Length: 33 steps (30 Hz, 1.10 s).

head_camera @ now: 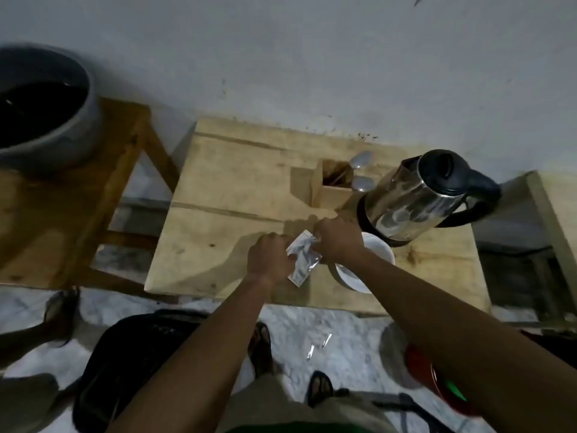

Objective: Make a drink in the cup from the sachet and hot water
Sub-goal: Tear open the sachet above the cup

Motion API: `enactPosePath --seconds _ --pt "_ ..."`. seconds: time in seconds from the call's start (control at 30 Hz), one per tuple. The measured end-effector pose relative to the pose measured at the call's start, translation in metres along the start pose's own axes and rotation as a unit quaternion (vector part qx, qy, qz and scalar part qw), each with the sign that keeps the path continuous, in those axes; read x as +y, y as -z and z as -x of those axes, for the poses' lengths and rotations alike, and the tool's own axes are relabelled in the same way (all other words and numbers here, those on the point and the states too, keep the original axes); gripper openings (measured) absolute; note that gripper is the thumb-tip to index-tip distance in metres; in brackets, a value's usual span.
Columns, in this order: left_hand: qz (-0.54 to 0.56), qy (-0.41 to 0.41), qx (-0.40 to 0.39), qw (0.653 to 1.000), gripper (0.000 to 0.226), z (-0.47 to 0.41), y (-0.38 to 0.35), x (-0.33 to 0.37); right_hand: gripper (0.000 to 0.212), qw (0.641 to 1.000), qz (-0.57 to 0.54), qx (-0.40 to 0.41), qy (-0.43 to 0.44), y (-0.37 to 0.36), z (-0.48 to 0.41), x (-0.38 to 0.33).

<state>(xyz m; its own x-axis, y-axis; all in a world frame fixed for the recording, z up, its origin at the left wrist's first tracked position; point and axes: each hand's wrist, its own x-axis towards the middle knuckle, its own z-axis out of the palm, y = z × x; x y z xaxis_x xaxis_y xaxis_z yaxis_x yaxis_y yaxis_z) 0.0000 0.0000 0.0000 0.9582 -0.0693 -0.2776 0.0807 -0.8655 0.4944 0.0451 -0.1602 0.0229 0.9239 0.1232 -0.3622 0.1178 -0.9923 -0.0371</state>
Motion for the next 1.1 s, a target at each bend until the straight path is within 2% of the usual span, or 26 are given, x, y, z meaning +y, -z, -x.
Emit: enactPosePath --seconds 0.17,0.23,0.43,0.53,0.57,0.67,0.77,0.87,0.93,1.03,1.1 --pt "-0.040 -0.029 -0.006 0.999 0.028 -0.021 -0.005 -0.007 0.026 0.999 -0.002 0.008 -0.051 -0.012 -0.015 -0.011" --pt "-0.036 -0.042 -0.002 0.998 0.024 -0.025 -0.006 -0.008 0.026 0.997 -0.023 0.010 -0.070 -0.015 -0.017 -0.011" --pt "0.083 0.004 -0.037 0.996 0.024 -0.032 -0.003 -0.007 0.025 0.986 -0.118 -0.026 -0.117 -0.013 -0.021 -0.012" --pt "0.115 0.015 -0.075 0.990 0.009 -0.035 0.000 -0.010 0.017 0.983 -0.127 -0.065 -0.117 -0.007 -0.021 -0.012" --pt "0.131 0.016 -0.083 0.988 0.017 -0.036 0.001 -0.013 0.015 0.980 -0.144 -0.072 -0.117 -0.004 -0.020 -0.011" --pt "0.248 0.050 -0.104 0.962 0.015 -0.041 0.009 -0.022 0.024 0.965 -0.233 -0.069 -0.098 0.014 -0.015 -0.009" --pt "0.371 0.089 -0.143 0.913 0.020 -0.041 0.024 -0.024 0.017 0.951 -0.297 -0.068 -0.050 0.044 -0.003 -0.003" --pt "0.410 0.056 -0.202 0.888 0.016 -0.037 0.038 -0.019 0.010 0.959 -0.281 -0.040 -0.009 0.074 0.012 -0.001" --pt "0.435 0.030 -0.234 0.869 0.025 -0.033 0.050 -0.007 0.007 0.965 -0.262 -0.005 0.003 0.092 0.023 -0.001" --pt "0.470 -0.002 -0.238 0.850 0.024 -0.030 0.065 0.016 0.008 0.966 -0.256 0.031 0.012 0.119 0.040 -0.002" --pt "0.479 -0.011 -0.221 0.850 0.022 -0.023 0.074 0.034 0.013 0.963 -0.260 0.061 0.020 0.134 0.057 0.002"
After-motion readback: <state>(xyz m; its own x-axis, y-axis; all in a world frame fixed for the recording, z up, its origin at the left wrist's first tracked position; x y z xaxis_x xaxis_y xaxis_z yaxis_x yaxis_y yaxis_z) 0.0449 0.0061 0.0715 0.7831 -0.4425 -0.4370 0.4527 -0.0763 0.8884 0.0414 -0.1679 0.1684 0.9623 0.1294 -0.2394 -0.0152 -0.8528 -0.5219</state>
